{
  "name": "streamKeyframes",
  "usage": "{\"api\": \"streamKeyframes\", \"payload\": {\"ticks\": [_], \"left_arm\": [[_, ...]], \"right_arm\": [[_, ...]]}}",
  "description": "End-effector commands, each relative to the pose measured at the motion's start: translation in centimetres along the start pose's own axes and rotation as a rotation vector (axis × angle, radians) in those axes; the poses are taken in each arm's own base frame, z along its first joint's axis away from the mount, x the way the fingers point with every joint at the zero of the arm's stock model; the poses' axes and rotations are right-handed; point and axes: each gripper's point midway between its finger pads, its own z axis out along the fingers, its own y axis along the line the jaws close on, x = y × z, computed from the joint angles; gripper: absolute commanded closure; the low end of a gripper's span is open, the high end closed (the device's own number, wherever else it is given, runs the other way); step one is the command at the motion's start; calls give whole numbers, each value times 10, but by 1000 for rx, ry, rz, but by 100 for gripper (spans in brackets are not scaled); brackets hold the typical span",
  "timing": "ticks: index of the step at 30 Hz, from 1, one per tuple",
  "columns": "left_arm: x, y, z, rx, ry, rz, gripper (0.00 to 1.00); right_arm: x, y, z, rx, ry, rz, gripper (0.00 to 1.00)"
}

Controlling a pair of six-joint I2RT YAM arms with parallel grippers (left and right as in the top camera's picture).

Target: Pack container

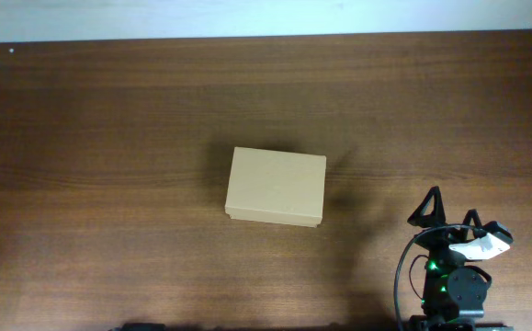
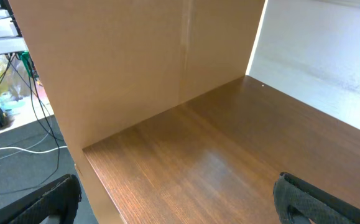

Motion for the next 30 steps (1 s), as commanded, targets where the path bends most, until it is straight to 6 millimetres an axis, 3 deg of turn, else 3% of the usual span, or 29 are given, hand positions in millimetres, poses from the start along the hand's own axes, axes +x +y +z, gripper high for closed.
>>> {"api": "streamKeyframes", "payload": {"ticks": [1,14,16,20,25,30], "left_arm": [[1,6,-2,-17,-15,-20,0],[1,2,-2,6,-13,-33,0],[-1,-18,-3,116,-3,-64,0],[-25,-64,-3,308,-53,-160,0],[-45,-126,16,442,-166,-154,0],[-36,-199,39,651,-287,-172,1]], "right_arm": [[2,-2,0,5,4,-4,1],[2,-2,0,5,4,-4,1],[2,-2,0,5,4,-4,1],[2,-2,0,5,4,-4,1],[2,-2,0,5,4,-4,1],[2,-2,0,5,4,-4,1]]}}
